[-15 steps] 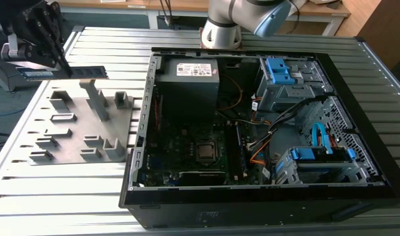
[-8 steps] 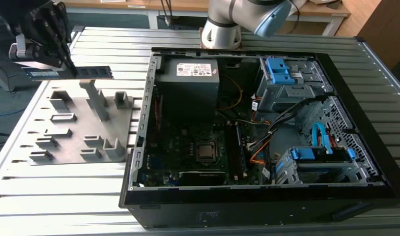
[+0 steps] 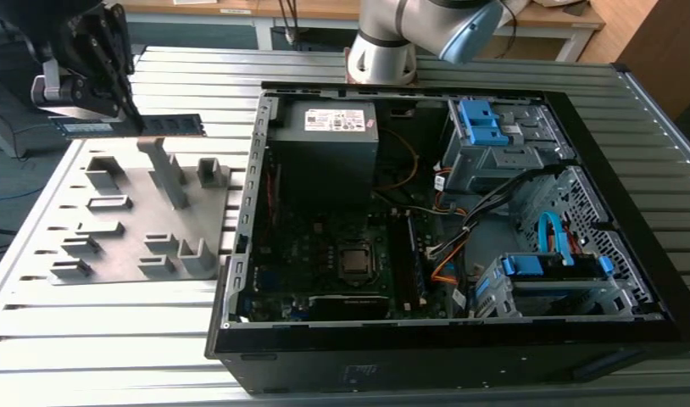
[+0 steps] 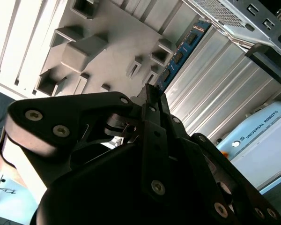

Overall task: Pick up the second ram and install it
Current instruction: 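Pick up the second ram and move it above second insertion slot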

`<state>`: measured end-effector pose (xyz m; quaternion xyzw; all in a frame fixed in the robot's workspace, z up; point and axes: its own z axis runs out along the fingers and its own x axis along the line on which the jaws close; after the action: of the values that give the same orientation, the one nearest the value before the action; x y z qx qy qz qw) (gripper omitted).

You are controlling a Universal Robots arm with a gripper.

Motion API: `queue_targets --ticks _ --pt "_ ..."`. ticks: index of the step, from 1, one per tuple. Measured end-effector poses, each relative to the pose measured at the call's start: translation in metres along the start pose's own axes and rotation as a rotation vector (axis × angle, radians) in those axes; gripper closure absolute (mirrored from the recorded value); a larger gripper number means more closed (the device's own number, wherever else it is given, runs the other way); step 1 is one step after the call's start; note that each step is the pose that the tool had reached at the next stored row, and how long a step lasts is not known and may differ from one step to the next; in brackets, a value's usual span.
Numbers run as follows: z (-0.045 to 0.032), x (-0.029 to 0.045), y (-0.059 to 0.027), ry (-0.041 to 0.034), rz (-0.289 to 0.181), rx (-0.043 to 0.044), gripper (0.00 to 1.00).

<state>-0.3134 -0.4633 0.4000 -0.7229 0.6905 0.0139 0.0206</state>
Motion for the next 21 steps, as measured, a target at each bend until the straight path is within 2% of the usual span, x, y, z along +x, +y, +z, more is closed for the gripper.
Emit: queue_targets --ticks 21 --pt "0.0003 0.0016 -0.0371 0.0000 0.000 -0.0001 0.86"
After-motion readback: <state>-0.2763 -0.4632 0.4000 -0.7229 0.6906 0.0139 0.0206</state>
